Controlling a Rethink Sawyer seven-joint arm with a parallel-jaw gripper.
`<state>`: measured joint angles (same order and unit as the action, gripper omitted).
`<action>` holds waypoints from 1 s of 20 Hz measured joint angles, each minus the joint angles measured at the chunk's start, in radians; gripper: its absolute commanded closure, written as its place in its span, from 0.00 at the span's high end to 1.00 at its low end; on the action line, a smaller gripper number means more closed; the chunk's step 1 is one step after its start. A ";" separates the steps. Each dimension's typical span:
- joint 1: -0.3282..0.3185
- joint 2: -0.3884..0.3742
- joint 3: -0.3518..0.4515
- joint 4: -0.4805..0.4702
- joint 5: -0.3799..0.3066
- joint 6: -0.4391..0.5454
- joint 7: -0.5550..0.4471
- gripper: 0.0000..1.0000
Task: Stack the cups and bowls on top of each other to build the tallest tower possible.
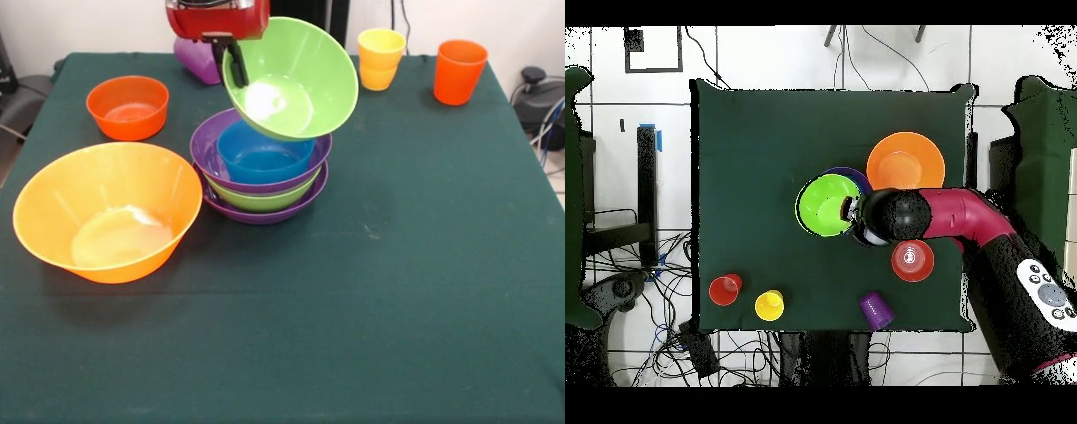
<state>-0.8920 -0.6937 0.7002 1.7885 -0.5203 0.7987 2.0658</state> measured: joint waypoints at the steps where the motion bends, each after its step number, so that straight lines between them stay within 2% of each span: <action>1: 0.000 0.000 0.000 -0.003 0.000 0.000 0.000 0.00; 20: 0.001 0.000 0.002 -0.036 -0.002 0.000 0.000 0.00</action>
<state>-0.8914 -0.6934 0.7023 1.7529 -0.5218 0.7988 2.0658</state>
